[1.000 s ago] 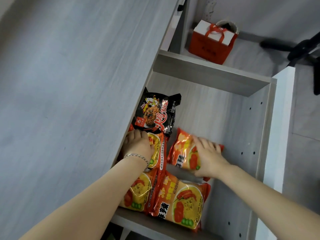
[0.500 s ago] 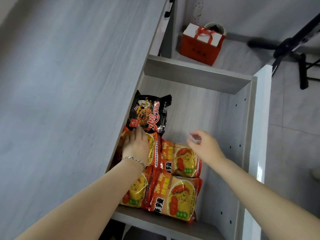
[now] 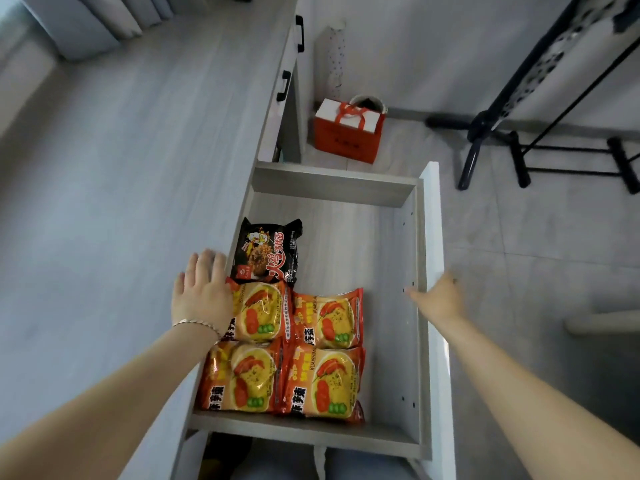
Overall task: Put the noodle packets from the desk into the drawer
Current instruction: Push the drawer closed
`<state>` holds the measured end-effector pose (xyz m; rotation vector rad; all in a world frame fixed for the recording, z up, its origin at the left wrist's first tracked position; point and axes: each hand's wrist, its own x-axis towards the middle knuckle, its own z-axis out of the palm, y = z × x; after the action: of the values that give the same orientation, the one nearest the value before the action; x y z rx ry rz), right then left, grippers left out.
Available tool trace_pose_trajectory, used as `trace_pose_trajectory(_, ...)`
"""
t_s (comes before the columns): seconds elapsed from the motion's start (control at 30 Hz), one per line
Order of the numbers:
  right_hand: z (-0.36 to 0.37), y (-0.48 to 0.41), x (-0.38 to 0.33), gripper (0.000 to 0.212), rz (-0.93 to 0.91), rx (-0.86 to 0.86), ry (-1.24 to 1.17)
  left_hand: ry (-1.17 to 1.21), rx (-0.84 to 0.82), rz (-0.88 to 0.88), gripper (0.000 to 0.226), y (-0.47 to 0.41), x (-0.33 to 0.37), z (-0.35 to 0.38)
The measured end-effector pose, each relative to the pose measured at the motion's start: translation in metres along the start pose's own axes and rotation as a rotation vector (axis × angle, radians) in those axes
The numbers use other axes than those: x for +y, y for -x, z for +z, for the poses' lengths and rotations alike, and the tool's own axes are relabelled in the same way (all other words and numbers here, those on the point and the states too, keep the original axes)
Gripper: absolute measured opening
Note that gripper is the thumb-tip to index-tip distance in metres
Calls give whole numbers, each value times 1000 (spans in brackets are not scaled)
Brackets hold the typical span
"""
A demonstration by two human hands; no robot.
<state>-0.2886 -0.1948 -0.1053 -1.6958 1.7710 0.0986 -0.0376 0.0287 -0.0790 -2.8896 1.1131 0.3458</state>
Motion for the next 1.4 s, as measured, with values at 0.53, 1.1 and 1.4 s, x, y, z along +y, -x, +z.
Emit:
trace_pose_trajectory(0.53,76,42,-71,33,-6,-119,-321,66,-4,17,53,0,-42,26)
trace_pose_trajectory(1.1,157,78,-216,51,59,-861,-566,96,-16,19,53,-1,-44,29)
trace_pose_trajectory(1.4,121,81,-211,40,-359,-728,43,25,-165,23,48,-8,-35,-3)
